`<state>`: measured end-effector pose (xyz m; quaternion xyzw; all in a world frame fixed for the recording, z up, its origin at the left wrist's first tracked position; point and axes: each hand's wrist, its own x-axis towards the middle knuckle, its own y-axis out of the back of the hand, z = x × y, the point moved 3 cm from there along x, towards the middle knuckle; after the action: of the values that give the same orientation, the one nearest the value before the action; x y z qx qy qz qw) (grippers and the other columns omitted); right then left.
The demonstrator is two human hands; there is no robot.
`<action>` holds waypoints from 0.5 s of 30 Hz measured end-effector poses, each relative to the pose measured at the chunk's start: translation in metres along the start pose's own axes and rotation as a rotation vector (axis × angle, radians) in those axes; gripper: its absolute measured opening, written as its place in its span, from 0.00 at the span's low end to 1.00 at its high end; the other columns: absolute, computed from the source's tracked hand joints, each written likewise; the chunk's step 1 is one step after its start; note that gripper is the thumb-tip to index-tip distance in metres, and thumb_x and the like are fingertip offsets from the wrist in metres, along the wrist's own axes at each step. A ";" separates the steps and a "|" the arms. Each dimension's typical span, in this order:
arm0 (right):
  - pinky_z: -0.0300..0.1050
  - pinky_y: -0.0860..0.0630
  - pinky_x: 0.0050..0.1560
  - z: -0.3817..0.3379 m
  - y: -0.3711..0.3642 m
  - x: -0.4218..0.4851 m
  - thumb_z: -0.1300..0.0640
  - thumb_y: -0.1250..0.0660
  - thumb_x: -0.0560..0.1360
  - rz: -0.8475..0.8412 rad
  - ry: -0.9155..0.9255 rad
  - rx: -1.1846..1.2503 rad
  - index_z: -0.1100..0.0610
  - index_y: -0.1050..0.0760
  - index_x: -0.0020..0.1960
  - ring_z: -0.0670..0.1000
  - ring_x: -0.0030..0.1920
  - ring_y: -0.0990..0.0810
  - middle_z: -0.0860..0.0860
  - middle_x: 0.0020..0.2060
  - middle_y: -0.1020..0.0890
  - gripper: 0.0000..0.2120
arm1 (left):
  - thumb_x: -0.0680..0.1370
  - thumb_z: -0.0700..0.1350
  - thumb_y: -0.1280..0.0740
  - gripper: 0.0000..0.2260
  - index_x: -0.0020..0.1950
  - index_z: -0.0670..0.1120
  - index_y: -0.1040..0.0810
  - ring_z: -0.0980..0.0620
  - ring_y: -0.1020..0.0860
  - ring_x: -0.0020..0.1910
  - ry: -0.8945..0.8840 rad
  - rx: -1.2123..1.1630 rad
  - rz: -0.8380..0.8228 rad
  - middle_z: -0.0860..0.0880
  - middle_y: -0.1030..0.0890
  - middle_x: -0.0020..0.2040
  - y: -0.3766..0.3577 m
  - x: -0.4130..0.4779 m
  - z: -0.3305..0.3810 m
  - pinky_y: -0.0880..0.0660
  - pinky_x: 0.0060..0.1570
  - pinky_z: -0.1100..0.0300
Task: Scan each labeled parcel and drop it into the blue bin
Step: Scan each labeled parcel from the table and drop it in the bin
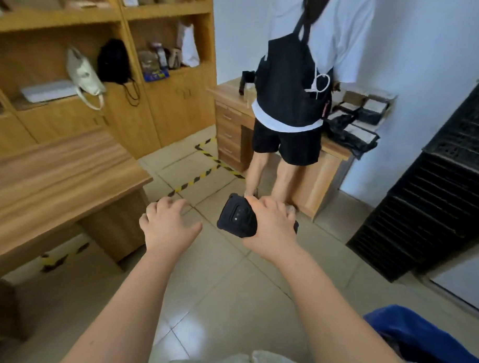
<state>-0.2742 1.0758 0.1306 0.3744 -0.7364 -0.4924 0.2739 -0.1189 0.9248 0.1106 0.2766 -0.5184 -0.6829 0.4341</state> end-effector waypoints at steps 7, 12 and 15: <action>0.57 0.37 0.64 -0.169 -0.081 0.037 0.48 0.26 0.68 -0.129 0.139 0.011 0.45 0.41 0.75 0.57 0.68 0.35 0.49 0.67 0.32 0.41 | 0.74 0.61 0.30 0.26 0.70 0.57 0.27 0.40 0.37 0.71 0.271 -0.075 0.075 0.46 0.30 0.71 0.064 0.017 -0.184 0.38 0.68 0.43; 0.56 0.36 0.63 -0.290 -0.139 0.061 0.47 0.25 0.67 -0.213 0.256 0.019 0.44 0.42 0.76 0.56 0.68 0.35 0.49 0.67 0.33 0.43 | 0.74 0.61 0.31 0.25 0.70 0.56 0.27 0.39 0.37 0.71 0.372 -0.059 0.139 0.46 0.30 0.70 0.105 0.029 -0.305 0.37 0.68 0.42; 0.55 0.36 0.61 -0.348 -0.161 0.072 0.48 0.25 0.67 -0.252 0.331 0.016 0.45 0.42 0.76 0.56 0.67 0.35 0.49 0.67 0.33 0.43 | 0.74 0.62 0.31 0.25 0.69 0.57 0.27 0.40 0.37 0.71 0.419 -0.059 0.192 0.47 0.30 0.70 0.122 0.027 -0.362 0.38 0.69 0.41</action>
<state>-0.0008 0.7976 0.1103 0.5416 -0.6327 -0.4487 0.3241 0.2050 0.7214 0.1159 0.3486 -0.4207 -0.5811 0.6032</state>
